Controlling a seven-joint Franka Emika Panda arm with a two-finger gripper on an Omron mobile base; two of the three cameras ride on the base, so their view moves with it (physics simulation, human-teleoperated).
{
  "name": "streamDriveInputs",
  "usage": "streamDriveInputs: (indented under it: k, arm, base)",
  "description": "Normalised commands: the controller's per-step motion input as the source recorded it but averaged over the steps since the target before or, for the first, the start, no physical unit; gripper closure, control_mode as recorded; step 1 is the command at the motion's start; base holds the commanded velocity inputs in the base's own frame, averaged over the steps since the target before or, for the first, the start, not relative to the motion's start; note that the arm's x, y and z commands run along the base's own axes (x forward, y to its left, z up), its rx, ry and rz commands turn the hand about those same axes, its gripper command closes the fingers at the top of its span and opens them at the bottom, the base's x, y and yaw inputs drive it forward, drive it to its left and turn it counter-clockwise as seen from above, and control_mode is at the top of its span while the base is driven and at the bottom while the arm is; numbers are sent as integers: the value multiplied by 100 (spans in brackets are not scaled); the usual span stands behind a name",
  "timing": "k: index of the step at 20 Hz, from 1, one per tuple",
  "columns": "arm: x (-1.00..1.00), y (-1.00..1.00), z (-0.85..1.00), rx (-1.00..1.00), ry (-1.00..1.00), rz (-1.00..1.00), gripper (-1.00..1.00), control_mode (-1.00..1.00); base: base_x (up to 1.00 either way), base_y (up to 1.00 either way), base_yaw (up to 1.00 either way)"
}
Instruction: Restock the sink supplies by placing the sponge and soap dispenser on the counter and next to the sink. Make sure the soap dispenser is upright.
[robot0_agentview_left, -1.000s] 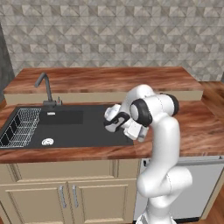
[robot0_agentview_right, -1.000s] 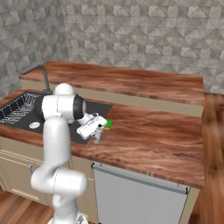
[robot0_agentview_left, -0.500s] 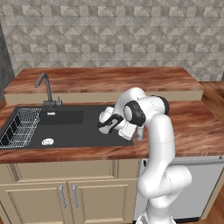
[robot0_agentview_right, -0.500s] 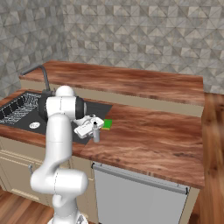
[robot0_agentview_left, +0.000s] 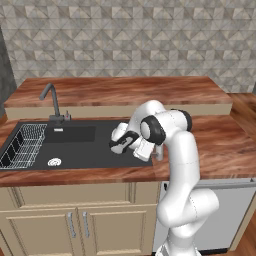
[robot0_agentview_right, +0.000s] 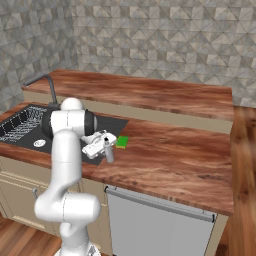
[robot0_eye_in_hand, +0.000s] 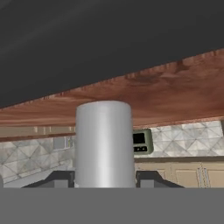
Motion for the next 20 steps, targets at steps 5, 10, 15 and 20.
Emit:
streamDriveInputs:
  k: [5, 10, 15, 20]
  arm:
    - [-9, 0, 0, 0, -1, 0, -100, -100]
    - [-15, 0, 0, 0, -1, 0, -100, -100]
    - [-2, 1, 5, 0, 0, 0, -100, -100]
    - [0, 27, 18, 0, 0, 0, -100, -100]
  base:
    - [0, 0, 0]
    - [0, 0, 0]
    - [0, 0, 0]
    - [0, 0, 0]
